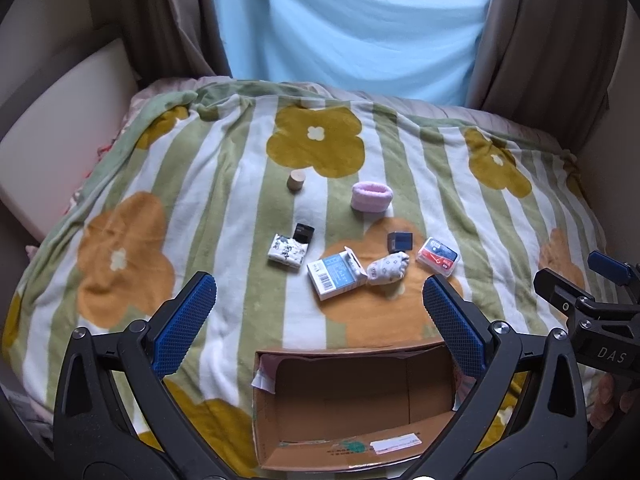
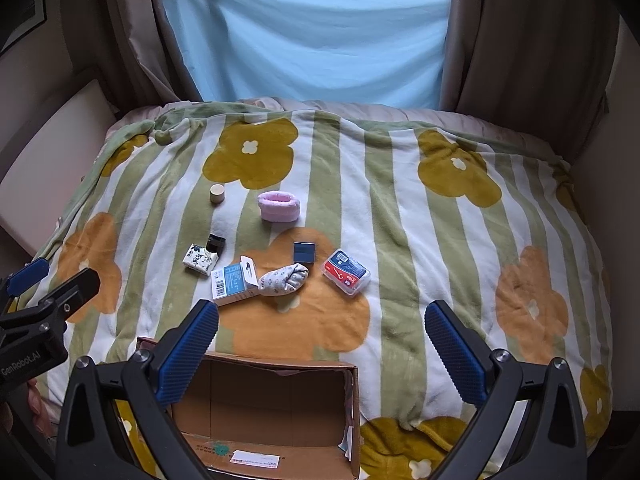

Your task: Organize objects

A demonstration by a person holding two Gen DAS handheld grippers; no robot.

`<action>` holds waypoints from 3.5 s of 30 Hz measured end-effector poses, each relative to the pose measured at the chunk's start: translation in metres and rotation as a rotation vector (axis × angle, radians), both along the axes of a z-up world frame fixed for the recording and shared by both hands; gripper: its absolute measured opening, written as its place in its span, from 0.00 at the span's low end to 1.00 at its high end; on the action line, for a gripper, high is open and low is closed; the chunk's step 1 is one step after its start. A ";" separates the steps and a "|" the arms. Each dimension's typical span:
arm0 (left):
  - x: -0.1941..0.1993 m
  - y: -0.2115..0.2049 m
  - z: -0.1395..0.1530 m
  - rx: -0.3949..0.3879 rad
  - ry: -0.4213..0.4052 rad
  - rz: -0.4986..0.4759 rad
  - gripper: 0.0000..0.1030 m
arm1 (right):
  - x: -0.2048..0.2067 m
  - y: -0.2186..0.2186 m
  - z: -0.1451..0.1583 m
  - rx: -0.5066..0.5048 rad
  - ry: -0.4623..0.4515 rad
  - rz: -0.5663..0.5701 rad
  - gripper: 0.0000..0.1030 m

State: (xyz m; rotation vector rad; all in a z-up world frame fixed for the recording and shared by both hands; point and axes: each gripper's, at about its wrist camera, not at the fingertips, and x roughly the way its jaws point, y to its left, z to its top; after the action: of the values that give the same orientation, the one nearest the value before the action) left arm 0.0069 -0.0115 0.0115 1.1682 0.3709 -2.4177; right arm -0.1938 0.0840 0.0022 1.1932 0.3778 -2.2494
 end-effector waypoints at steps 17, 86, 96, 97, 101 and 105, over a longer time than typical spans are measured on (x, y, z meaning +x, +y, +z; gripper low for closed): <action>0.000 0.003 0.007 -0.036 0.003 0.152 1.00 | 0.008 -0.005 0.003 -0.007 0.025 0.005 0.99; -0.022 -0.227 -0.101 -0.019 -0.036 0.663 1.00 | -0.108 -0.070 -0.096 0.061 -0.128 -0.077 0.90; -0.033 -0.302 -0.213 0.011 -0.090 0.740 0.82 | -0.161 -0.099 -0.198 0.104 -0.253 -0.070 0.70; -0.034 -0.308 -0.219 0.009 -0.095 0.750 0.81 | -0.163 -0.102 -0.205 0.110 -0.258 -0.065 0.70; -0.034 -0.327 -0.244 0.003 -0.115 0.771 0.75 | -0.171 -0.114 -0.226 0.135 -0.269 -0.058 0.70; -0.035 -0.338 -0.258 0.009 -0.115 0.779 0.65 | -0.174 -0.119 -0.242 0.150 -0.287 -0.059 0.65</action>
State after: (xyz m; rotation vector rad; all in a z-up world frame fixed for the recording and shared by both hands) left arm -0.0285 -0.3498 -0.2467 0.9239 0.6561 -1.6667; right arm -0.3683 -0.0346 -0.2397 1.5999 0.4070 -2.0867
